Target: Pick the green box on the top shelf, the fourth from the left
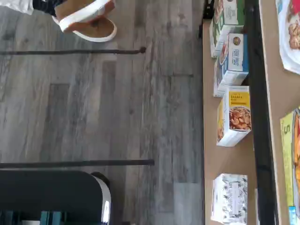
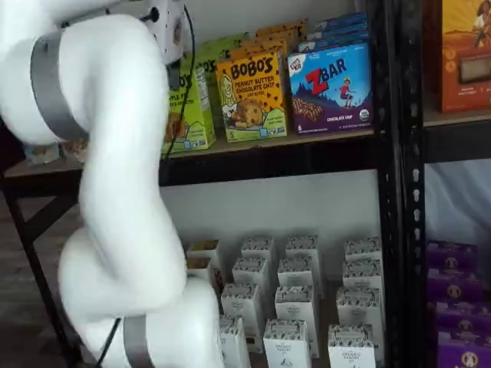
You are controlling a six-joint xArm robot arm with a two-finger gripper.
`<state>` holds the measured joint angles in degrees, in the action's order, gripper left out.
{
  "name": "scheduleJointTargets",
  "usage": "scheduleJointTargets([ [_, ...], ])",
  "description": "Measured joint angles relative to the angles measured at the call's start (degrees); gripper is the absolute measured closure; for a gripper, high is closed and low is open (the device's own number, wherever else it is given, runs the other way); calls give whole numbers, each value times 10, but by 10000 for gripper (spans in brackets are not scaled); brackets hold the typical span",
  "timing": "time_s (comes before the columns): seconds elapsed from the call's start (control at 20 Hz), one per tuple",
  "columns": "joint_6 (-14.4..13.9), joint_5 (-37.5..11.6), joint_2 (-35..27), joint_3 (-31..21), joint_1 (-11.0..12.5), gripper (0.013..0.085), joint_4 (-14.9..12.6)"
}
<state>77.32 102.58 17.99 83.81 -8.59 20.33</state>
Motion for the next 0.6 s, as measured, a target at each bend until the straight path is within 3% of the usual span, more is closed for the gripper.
scheduleJointTargets([
  [0.2, 1, -18, 11, -14, -4, 130, -19],
  [0.6, 6, -24, 15, -26, 2, 130, -6],
])
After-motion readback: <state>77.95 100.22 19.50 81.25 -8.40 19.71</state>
